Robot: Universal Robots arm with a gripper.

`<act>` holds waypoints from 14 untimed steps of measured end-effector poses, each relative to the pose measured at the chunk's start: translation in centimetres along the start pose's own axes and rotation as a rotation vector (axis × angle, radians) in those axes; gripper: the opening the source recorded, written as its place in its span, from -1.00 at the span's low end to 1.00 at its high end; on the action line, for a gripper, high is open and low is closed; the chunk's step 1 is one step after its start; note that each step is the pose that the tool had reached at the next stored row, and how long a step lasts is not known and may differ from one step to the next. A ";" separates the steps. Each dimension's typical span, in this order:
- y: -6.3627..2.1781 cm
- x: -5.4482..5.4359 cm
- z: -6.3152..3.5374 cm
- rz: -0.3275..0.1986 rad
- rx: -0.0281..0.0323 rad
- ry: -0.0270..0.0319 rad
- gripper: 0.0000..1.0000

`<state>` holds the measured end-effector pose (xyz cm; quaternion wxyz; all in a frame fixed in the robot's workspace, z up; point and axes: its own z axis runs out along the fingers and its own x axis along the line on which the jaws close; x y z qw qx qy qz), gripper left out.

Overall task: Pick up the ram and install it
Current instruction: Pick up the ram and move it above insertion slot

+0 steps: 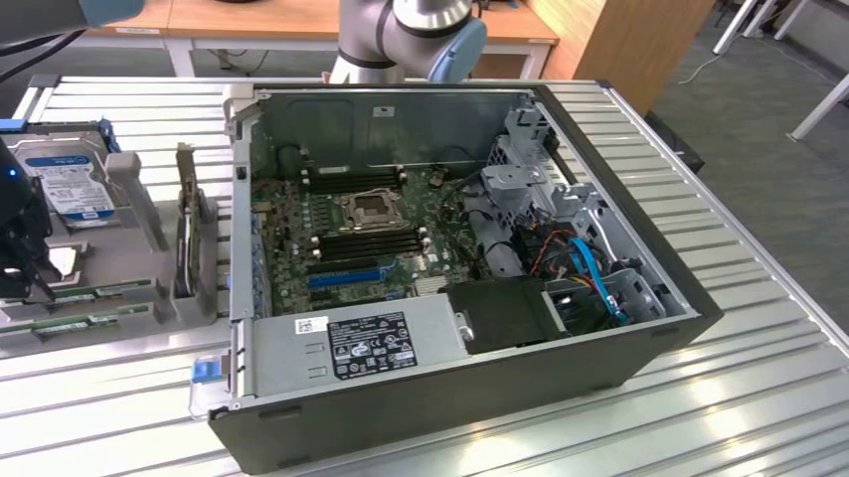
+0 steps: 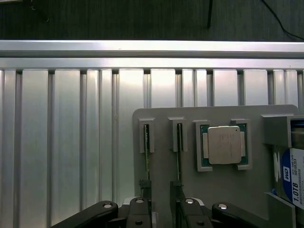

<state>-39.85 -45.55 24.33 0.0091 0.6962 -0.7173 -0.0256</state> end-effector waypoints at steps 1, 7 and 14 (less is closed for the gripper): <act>0.00 0.0 0.00 0.000 0.0000 0.0000 -0.40; -0.02 0.2 0.00 0.000 0.0001 0.0000 -0.40; -0.02 0.6 -0.01 0.000 0.0000 0.0000 -0.40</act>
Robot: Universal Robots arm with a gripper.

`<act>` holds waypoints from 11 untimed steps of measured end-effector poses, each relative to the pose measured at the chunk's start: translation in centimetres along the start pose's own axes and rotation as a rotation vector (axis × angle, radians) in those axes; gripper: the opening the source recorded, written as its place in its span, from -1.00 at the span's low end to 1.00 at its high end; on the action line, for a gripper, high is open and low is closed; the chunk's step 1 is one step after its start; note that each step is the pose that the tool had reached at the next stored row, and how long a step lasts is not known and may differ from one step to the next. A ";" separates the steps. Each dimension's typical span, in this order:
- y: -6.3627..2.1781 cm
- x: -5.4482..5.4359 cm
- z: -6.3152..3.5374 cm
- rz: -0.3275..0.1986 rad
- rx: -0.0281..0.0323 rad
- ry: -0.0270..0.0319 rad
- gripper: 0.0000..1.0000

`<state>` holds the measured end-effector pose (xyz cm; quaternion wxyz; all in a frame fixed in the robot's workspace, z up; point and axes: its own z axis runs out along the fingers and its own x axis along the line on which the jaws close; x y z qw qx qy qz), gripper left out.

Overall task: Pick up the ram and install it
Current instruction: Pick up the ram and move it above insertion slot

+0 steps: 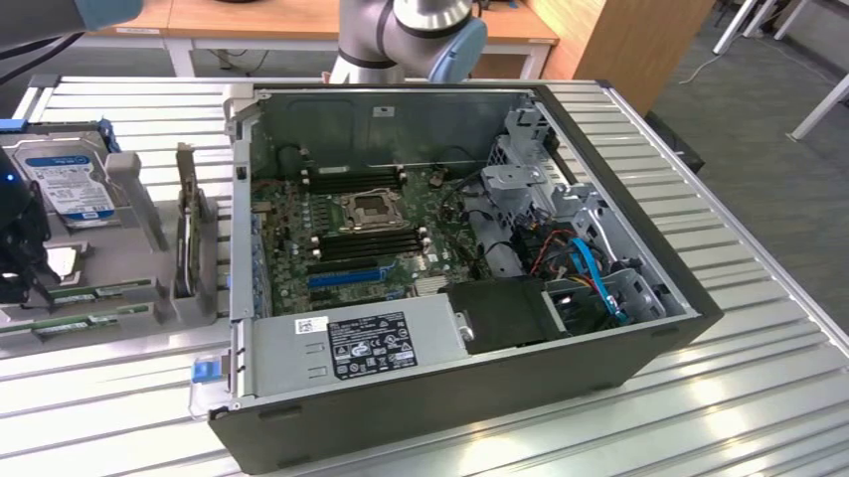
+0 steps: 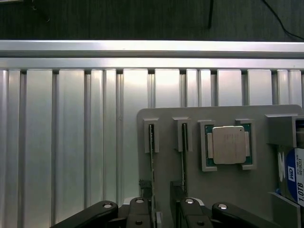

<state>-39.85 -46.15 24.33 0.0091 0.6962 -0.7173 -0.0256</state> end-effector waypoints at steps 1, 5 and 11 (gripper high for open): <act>0.00 0.1 0.00 0.000 0.0000 0.0000 -0.40; 0.00 0.2 -0.01 0.000 -0.0001 0.0000 -0.40; 0.00 0.2 -0.01 0.000 -0.0001 0.0001 -0.40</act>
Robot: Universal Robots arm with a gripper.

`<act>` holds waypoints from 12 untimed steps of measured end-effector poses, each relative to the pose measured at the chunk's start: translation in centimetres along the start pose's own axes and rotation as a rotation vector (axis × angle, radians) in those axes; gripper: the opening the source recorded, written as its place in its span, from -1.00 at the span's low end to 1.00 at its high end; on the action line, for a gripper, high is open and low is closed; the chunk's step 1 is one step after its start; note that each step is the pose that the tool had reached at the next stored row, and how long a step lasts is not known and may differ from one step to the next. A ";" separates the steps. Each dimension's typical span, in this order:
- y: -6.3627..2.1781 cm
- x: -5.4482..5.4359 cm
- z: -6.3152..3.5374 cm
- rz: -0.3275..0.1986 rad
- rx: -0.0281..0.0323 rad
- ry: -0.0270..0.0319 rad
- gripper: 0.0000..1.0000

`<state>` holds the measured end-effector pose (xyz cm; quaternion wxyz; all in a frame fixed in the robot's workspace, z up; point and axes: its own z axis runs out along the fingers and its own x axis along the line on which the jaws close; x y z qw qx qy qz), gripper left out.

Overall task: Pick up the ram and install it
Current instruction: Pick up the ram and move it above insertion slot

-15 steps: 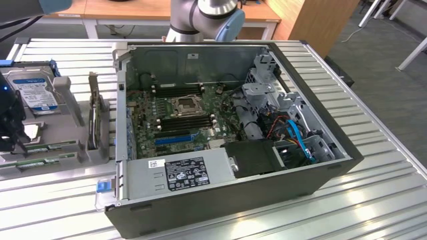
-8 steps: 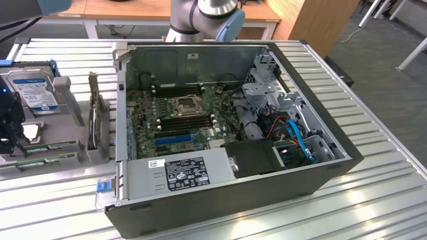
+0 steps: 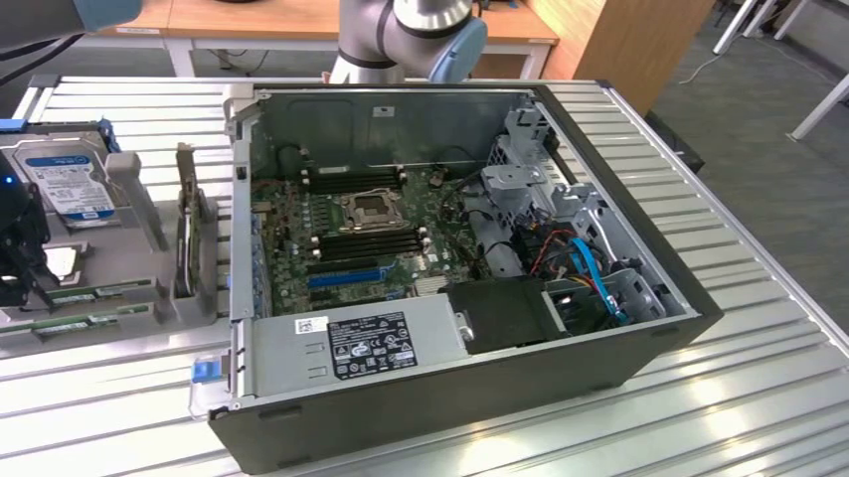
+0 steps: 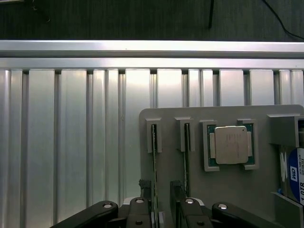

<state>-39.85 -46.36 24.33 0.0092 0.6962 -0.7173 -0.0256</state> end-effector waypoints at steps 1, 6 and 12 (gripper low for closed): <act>0.00 0.0 0.00 0.000 0.0000 0.0000 -0.40; 0.00 0.0 0.08 0.000 0.0001 0.0001 -0.40; -0.03 0.1 0.56 0.000 0.0001 0.0001 -0.40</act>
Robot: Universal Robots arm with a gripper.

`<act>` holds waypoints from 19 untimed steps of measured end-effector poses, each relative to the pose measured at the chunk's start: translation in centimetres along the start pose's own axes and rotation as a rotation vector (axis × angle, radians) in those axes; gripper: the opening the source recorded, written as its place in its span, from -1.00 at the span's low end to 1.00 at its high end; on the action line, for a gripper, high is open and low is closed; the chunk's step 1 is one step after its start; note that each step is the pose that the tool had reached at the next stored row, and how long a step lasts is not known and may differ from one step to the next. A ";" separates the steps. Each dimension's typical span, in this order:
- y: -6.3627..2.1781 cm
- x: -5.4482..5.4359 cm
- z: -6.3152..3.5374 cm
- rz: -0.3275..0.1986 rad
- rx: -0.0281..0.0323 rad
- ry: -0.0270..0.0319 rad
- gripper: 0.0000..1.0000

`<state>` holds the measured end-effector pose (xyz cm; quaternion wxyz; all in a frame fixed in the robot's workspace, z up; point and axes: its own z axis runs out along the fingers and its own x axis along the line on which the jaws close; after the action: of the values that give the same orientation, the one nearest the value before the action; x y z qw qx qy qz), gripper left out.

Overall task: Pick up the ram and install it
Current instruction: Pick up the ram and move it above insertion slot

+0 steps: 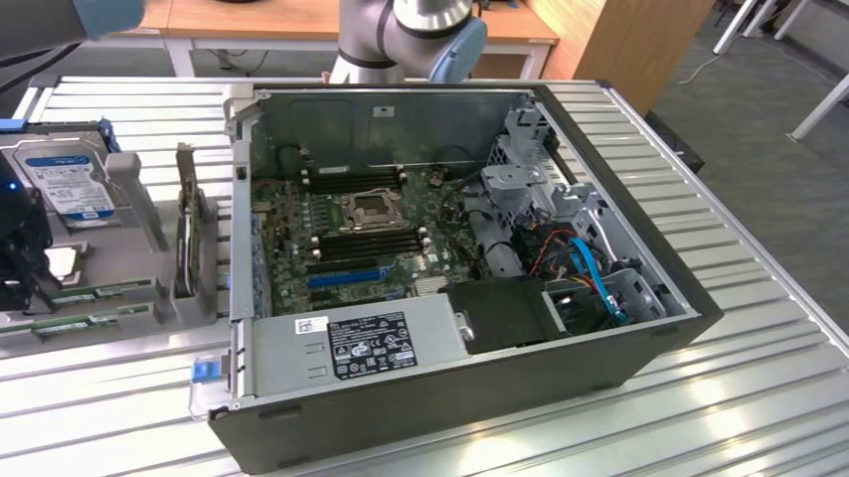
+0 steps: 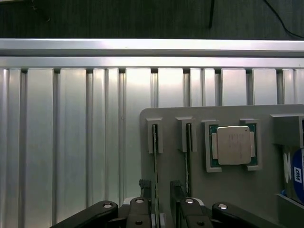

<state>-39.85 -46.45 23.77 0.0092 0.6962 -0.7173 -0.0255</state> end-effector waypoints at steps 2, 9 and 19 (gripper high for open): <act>-0.01 0.0 0.25 0.000 0.0000 0.0000 -0.40; -0.05 0.0 0.94 0.000 -0.0001 0.0001 -0.40; -0.10 0.0 2.05 0.000 -0.0001 0.0001 -0.40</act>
<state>-39.85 -46.45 21.72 0.0092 0.6962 -0.7173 -0.0255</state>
